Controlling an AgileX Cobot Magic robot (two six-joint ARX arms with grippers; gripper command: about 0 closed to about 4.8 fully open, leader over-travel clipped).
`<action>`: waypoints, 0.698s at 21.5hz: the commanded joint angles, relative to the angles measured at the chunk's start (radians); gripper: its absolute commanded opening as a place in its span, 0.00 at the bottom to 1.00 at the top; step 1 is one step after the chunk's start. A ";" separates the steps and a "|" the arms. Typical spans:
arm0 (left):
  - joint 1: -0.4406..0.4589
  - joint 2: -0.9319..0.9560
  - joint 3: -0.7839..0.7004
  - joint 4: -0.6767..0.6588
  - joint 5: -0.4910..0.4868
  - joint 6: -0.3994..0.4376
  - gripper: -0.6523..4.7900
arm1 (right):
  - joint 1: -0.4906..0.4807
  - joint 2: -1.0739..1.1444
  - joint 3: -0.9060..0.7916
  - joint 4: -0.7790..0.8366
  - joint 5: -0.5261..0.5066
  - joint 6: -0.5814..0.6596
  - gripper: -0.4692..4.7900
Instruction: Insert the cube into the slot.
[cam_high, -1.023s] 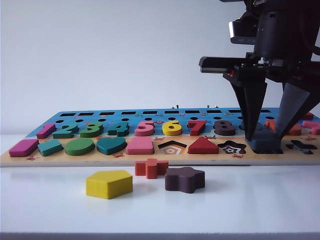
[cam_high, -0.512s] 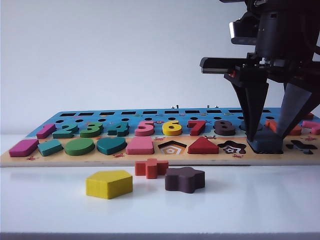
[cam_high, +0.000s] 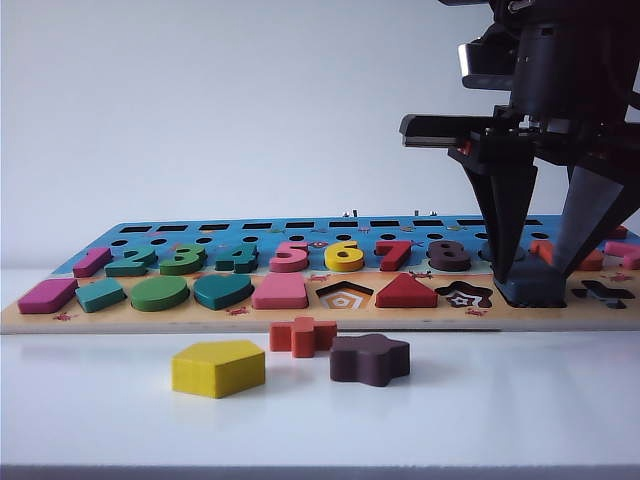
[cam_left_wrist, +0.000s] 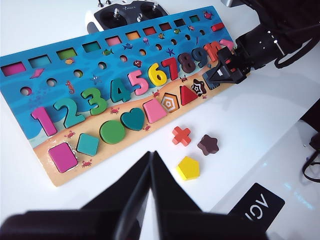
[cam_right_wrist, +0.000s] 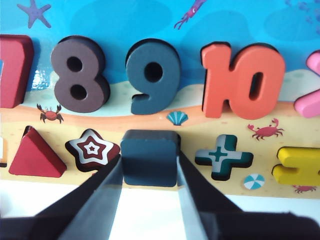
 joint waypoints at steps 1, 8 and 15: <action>0.001 0.000 0.004 0.011 0.002 0.000 0.13 | 0.001 -0.004 0.003 0.003 0.010 0.006 0.24; 0.001 0.000 0.004 0.011 0.002 0.000 0.13 | 0.001 -0.004 0.003 0.003 0.010 0.006 0.38; 0.001 0.000 0.004 0.011 0.002 0.000 0.13 | 0.001 -0.004 0.003 0.003 0.010 0.002 0.57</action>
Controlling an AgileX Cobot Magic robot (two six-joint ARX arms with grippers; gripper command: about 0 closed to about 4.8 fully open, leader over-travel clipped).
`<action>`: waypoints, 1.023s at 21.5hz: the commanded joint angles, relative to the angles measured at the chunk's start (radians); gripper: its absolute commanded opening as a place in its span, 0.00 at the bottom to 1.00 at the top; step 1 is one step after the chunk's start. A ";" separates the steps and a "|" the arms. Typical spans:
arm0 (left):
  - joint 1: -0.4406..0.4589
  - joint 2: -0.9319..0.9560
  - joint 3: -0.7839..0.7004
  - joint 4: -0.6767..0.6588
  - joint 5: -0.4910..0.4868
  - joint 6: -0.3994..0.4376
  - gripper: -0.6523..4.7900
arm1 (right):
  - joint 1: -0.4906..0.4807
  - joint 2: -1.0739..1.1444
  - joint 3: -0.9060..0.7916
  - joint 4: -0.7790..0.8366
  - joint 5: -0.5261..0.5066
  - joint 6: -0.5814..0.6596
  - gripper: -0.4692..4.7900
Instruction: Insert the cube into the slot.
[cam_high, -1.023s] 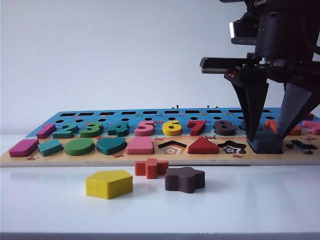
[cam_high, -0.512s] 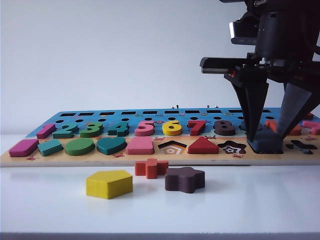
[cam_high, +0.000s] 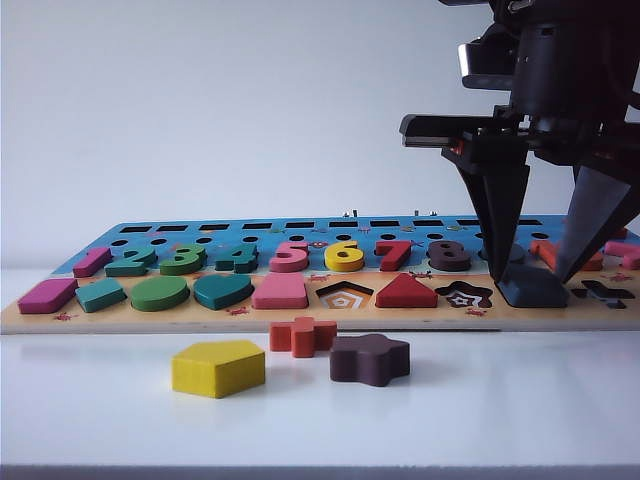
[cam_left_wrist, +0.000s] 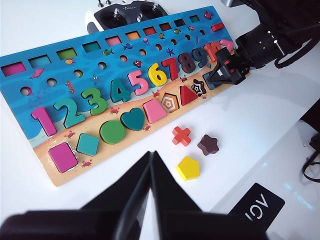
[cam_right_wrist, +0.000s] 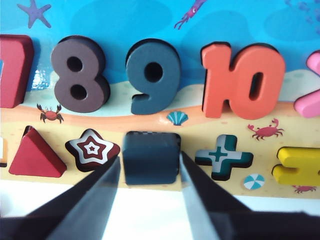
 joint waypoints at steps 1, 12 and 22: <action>0.001 0.000 0.004 0.010 0.002 0.001 0.13 | 0.001 -0.004 0.003 0.003 0.010 0.003 0.58; 0.001 0.000 0.004 0.010 0.002 0.001 0.13 | 0.002 -0.025 0.009 0.008 -0.001 0.003 0.59; 0.001 0.000 0.004 0.010 0.002 0.001 0.13 | 0.073 -0.394 0.135 -0.106 -0.006 -0.017 0.58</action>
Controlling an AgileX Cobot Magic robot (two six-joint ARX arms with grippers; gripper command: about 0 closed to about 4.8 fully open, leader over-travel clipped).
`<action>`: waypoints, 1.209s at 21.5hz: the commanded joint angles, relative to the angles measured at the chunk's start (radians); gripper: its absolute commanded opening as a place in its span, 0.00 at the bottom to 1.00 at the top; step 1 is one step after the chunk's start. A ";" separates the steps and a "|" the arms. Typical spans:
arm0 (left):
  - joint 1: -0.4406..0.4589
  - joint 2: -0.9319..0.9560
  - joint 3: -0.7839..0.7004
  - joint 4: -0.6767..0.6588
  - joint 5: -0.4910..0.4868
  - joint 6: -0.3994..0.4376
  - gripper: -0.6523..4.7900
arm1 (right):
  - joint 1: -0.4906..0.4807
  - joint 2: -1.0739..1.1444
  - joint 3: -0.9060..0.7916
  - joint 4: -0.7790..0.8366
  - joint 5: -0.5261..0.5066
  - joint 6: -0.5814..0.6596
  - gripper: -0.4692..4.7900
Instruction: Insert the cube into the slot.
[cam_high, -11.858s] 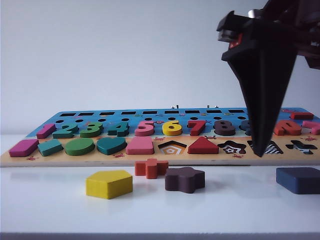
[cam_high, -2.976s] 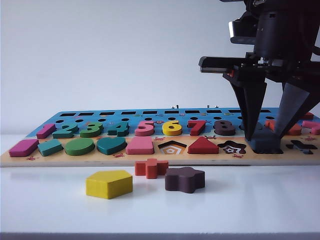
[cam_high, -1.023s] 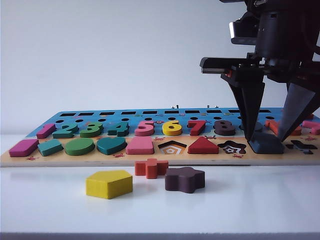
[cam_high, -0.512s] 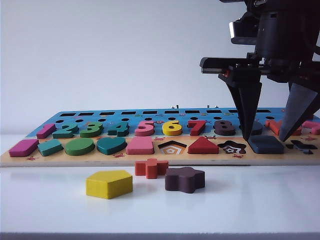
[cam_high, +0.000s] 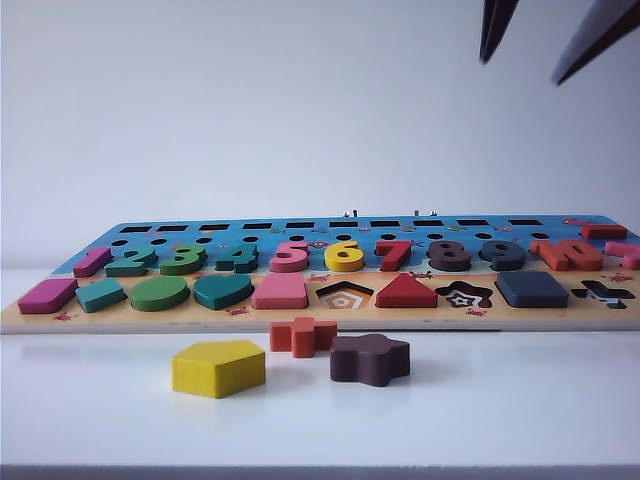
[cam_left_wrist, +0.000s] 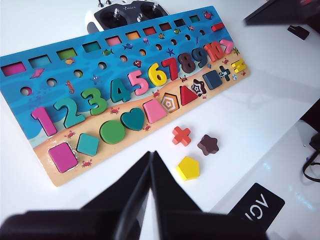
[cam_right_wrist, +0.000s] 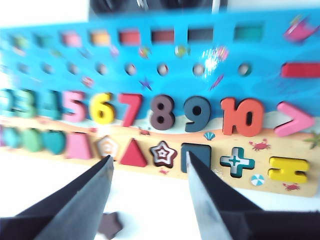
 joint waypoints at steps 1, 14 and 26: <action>0.001 0.000 0.004 0.010 0.002 0.001 0.13 | 0.051 -0.153 0.005 -0.024 -0.002 -0.048 0.56; 0.001 0.000 0.004 0.068 0.001 0.001 0.13 | 0.066 -0.523 -0.122 0.046 0.023 -0.311 0.54; 0.001 0.000 0.004 0.067 -0.005 0.001 0.13 | 0.066 -1.061 -0.640 0.312 -0.134 -0.203 0.54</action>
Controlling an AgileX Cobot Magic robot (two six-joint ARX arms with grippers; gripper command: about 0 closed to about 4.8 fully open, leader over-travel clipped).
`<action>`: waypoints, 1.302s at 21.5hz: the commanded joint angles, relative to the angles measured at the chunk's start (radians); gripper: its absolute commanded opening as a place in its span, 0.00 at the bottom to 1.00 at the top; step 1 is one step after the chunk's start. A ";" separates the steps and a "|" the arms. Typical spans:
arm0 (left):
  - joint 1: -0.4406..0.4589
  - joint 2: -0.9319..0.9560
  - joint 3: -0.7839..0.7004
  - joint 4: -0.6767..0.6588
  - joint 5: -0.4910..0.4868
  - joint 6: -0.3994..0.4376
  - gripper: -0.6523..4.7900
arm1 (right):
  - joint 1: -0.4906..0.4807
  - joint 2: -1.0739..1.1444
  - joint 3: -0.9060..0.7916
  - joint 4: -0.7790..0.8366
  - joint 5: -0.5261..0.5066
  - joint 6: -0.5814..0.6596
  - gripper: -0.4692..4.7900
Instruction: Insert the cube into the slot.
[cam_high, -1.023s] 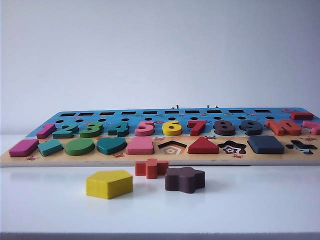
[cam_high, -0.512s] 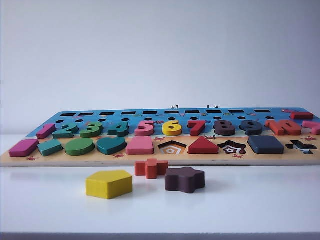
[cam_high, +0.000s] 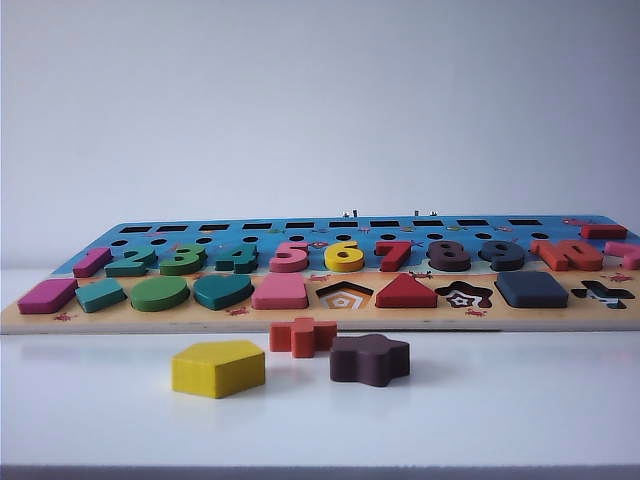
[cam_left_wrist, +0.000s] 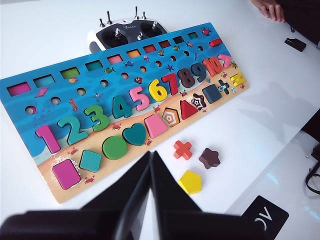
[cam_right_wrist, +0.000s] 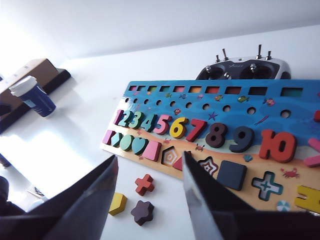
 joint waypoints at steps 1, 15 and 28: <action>0.001 0.000 0.004 0.005 -0.002 0.000 0.13 | 0.003 -0.060 -0.069 0.023 -0.051 0.034 0.54; 0.085 -0.045 -0.051 0.095 -0.002 0.019 0.13 | 0.000 -0.060 -0.163 0.045 -0.075 0.137 0.54; 0.195 -0.126 -0.180 0.256 -0.028 0.132 0.13 | 0.000 -0.063 -0.276 0.078 0.035 0.133 0.57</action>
